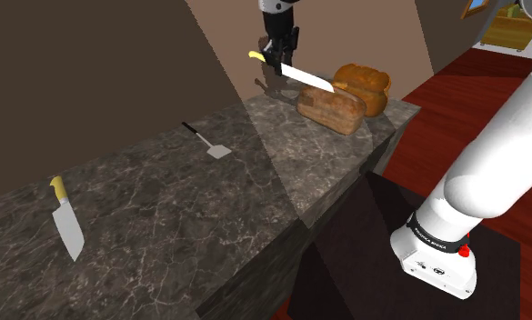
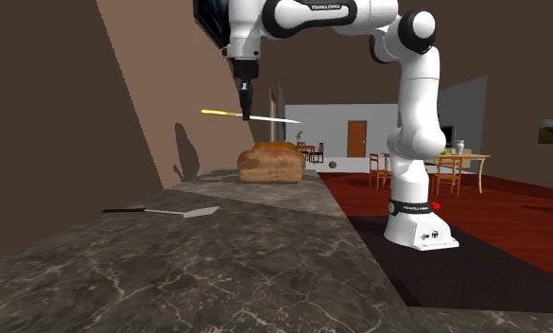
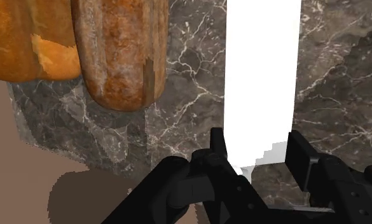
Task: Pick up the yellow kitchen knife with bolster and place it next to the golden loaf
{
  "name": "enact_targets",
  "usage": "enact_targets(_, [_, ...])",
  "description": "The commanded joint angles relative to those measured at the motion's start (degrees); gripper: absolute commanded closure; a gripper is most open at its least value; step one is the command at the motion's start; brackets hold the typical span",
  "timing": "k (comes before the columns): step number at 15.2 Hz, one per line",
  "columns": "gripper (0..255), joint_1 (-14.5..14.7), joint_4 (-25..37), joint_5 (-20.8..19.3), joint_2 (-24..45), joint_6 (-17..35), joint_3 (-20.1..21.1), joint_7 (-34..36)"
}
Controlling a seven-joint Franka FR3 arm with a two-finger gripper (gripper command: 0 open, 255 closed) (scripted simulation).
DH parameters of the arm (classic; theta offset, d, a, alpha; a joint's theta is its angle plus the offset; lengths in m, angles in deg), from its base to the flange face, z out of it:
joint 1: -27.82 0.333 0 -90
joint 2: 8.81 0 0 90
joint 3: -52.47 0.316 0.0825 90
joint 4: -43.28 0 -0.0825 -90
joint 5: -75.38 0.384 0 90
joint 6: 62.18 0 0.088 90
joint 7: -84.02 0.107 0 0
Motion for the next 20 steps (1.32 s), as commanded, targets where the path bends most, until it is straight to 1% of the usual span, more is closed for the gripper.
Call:
enact_targets(1, [255,-1.3,-0.44,-0.16,0.03,1.23,-1.42,-2.54])
enact_targets(6, [255,-4.41,2.42,-0.81,2.81,2.92,-4.64,-8.52])
enact_targets(11, [255,-7.44,7.16,-1.14,6.95,4.03,-7.53,-14.36])
enact_targets(16, [255,-10.47,14.05,-1.02,12.48,4.31,-9.99,-20.1])
enact_targets(20, [255,-12.89,21.5,-0.6,18.05,3.69,-11.63,-24.65])
